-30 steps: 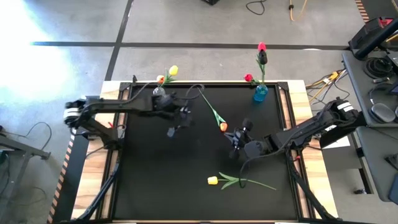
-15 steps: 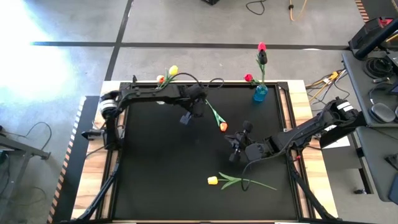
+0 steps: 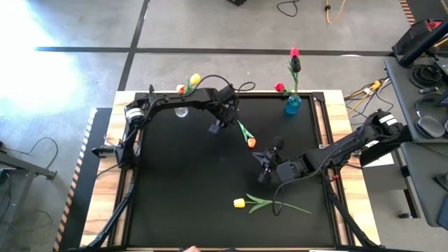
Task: Sort flowers into vase by color
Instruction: Put the orange tulip into the transparent vase
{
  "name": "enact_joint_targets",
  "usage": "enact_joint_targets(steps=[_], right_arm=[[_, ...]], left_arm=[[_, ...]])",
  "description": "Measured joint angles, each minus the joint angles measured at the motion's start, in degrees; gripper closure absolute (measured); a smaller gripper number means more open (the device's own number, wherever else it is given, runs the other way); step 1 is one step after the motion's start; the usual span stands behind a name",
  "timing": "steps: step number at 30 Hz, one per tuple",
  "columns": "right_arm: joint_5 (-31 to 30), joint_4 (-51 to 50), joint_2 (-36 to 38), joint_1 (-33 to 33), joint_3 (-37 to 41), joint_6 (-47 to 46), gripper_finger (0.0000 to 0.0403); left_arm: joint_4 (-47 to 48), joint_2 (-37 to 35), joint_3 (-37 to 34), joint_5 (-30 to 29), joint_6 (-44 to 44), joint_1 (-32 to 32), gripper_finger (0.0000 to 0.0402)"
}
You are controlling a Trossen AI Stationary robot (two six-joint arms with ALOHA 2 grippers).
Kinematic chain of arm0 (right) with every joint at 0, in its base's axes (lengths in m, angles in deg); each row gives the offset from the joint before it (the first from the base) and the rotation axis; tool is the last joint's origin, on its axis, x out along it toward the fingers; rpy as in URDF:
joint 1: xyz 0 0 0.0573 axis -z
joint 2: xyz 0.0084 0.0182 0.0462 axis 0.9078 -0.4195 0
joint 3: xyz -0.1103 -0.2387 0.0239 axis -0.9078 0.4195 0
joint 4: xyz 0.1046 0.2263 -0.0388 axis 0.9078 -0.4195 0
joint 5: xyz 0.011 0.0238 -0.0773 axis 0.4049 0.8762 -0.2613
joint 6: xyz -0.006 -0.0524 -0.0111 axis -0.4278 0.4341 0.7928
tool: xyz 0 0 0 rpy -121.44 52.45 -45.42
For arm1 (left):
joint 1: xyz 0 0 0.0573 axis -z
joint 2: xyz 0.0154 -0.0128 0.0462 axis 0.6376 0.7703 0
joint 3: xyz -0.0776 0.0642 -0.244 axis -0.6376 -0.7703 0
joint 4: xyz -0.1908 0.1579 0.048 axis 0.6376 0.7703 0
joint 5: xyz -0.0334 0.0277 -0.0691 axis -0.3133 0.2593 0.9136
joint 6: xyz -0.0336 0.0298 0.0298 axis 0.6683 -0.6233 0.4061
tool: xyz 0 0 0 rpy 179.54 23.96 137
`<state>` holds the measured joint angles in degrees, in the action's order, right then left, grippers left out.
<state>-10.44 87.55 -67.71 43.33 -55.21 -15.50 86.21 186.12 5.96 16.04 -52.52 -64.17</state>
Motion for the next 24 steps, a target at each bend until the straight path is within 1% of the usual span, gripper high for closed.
enact_joint_targets(steps=[4, 10, 14, 16, 18, 21, 24], right_arm=[[-2.6, 0.0, -0.3, 1.0, 0.6, -4.3, 0.0393], [-3.6, 0.3, -3.4, 3.8, 2.7, -11.5, 0.0393], [-10.9, 5.0, -9.3, 4.9, 4.1, -16.7, 0.0391], [-12.2, 7.1, -12.4, 5.9, 4.0, -16.9, 0.0385], [-11.7, 7.3, -14.9, 7.3, 3.1, -16.6, 0.0370], [-11.2, 7.3, -17.1, 9.9, 1.1, -16.6, 0.0332], [-7.1, 7.3, -17.2, 13.2, -0.5, -16.7, 0.0283]], left_arm=[[1.7, -0.9, -0.4, 2.4, 0.0, 0.0, 0.0267], [-2.0, -4.8, -3.4, 8.1, 2.7, -0.1, 0.0280], [-7.0, -7.9, -7.5, 9.6, 4.0, 0.0, 0.0287], [-9.3, -9.8, -10.1, 10.1, 4.7, 0.0, 0.0288], [-11.3, -12.0, -13.1, 10.3, 5.3, 0.0, 0.0288], [-15.7, -15.9, -18.4, 10.3, 7.1, 0.3, 0.0288], [-21.7, -20.7, -24.6, 10.3, 8.7, 1.1, 0.0288]])
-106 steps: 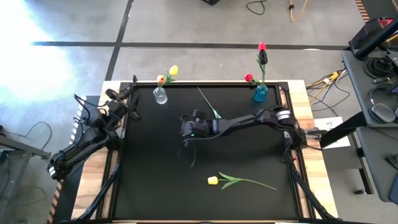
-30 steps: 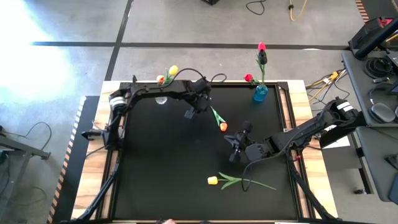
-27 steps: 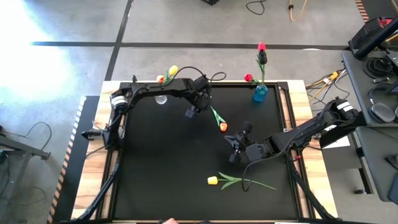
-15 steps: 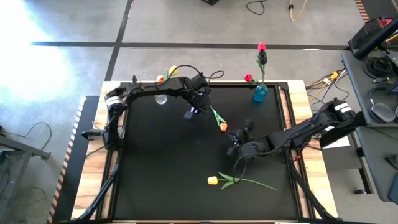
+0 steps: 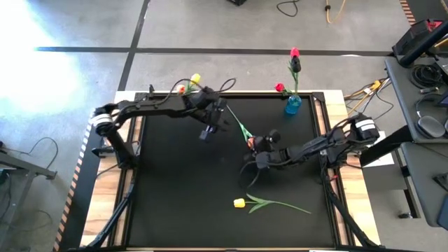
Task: Sort flowers into vase by color
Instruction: Put the orange tulip into the transparent vase
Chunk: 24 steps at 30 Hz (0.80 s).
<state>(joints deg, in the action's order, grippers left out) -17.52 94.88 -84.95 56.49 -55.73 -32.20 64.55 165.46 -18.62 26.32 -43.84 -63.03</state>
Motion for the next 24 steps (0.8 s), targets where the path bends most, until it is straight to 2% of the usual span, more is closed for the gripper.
enact_joint_targets(steps=[5, 10, 14, 16, 24], right_arm=[[8.5, 0.0, 0.6, 7.1, -0.6, -1.5, 0.0212], [17.3, 0.2, -0.4, 12.2, -0.6, -2.9, 0.0188], [17.8, 0.3, -1.9, 14.0, -0.7, -3.9, 0.0200], [17.9, 0.3, -2.8, 14.7, -0.8, -3.9, 0.0212], [25.8, 0.3, -6.4, 17.2, -2.4, -3.9, 0.0268]], left_arm=[[-8.1, -8.5, -10.5, -0.2, 5.2, 1.3, 0.0288], [-17.4, -17.4, -21.0, -0.3, 9.5, 2.7, 0.0288], [-24.1, -23.3, -27.7, -0.3, 11.7, 2.9, 0.0288], [-24.5, -25.3, -30.0, -0.3, 12.5, 2.9, 0.0288], [-24.5, -27.7, -33.3, -0.4, 14.0, 2.9, 0.0288]])
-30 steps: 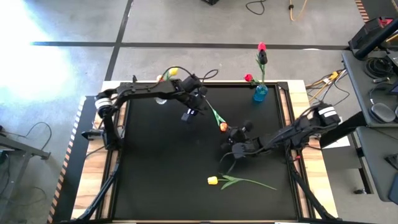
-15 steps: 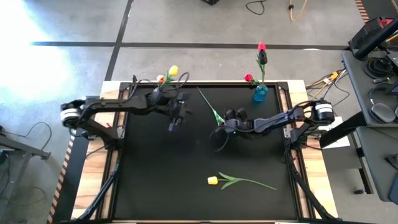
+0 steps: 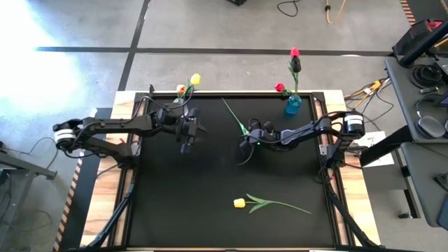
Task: Sort flowers into vase by color
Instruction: Put the orange tulip into the transparent vase
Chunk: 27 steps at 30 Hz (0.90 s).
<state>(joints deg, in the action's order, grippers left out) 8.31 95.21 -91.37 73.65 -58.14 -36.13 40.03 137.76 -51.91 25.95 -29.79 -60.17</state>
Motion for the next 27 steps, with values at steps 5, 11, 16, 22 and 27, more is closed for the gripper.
enact_joint_targets(steps=[5, 11, 16, 22, 27], right_arm=[[2.9, -0.6, 0.5, 0.0, -0.5, 1.3, 0.0328], [9.1, -7.2, 5.7, -0.6, -1.7, 4.1, 0.0388], [9.7, -17.9, 12.5, -3.2, -4.8, 5.3, 0.0390], [6.1, -24.6, 17.6, -7.8, -9.0, 8.3, 0.0390], [1.2, -28.1, 17.7, -11.3, -11.9, 10.3, 0.0390]], left_arm=[[0.2, 1.9, 0.1, -0.6, 0.2, 0.0, 0.0288], [0.6, 5.7, 1.8, -2.0, -0.2, 0.1, 0.0288], [3.6, 10.3, 5.0, -2.5, -1.8, 2.2, 0.0288], [6.3, 18.2, 12.1, -11.9, -0.6, 7.7, 0.0281], [15.6, 24.5, 22.3, -16.2, 2.9, 10.2, 0.0240]])
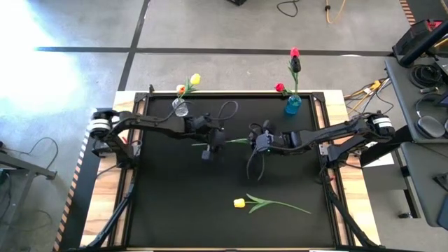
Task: Sort flowers into vase by color
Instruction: Put the orange tulip into the transparent vase
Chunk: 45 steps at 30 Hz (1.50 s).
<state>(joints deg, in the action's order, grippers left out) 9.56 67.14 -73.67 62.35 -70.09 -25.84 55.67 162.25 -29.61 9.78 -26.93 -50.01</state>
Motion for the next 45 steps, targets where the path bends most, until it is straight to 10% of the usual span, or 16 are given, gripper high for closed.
enact_joint_targets(steps=[10, 45], right_arm=[[-2.4, -1.2, -1.0, -1.7, -0.9, 0.5, 0.0390], [-3.4, 3.3, -1.2, -3.4, -1.5, 1.8, 0.0390]], left_arm=[[10.9, 6.3, 12.2, 4.2, 0.8, 0.7, 0.0187], [6.4, 6.5, 11.9, 4.8, 7.4, 0.4, 0.0268]])
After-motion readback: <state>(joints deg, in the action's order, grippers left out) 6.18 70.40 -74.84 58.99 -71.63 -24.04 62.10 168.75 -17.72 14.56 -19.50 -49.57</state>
